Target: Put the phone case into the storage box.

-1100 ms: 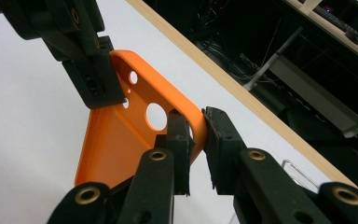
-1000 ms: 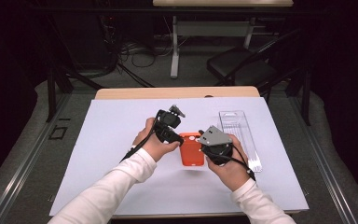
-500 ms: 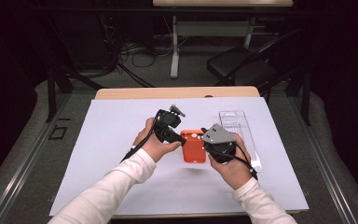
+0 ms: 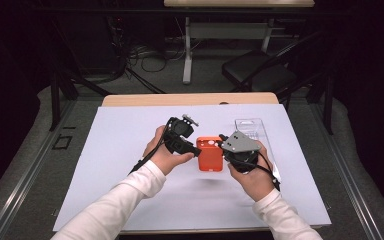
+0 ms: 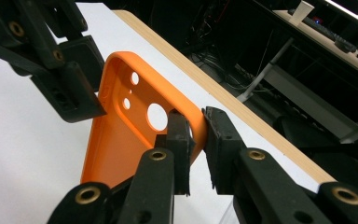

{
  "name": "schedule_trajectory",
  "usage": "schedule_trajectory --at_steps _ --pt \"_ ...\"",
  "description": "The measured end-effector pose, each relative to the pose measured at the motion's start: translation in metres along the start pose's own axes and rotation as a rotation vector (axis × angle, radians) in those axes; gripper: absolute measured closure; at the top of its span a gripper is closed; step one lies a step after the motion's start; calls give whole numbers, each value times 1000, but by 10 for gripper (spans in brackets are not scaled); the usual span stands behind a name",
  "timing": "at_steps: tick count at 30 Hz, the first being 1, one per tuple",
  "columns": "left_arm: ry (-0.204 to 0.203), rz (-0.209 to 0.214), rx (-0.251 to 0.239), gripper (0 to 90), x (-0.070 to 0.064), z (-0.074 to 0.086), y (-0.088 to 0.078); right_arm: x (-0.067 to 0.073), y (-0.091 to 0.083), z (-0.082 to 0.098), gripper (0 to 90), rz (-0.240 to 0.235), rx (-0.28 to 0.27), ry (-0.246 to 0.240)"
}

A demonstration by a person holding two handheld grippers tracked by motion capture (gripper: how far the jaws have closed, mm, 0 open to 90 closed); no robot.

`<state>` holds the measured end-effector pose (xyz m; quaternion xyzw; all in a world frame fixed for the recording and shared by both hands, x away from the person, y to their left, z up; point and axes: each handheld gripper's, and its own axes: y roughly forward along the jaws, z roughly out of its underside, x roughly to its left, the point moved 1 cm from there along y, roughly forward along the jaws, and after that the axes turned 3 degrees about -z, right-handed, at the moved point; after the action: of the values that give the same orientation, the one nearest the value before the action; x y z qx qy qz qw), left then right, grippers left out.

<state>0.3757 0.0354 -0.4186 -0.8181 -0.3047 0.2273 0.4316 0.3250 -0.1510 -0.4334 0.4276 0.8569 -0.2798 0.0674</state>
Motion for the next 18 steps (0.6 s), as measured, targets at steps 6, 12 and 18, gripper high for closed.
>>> schedule_trajectory --at_steps 6,12,18 --pt "49 1 -32 567 0 4 -2 -6 -2 4 808 -14 -28 -13" --pt "91 -3 -53 538 1 6 -5 -12 -6 5 807 -41 -63 -11" --pt "108 16 -91 509 2 8 -8 -19 -8 8 807 -79 -81 -12"
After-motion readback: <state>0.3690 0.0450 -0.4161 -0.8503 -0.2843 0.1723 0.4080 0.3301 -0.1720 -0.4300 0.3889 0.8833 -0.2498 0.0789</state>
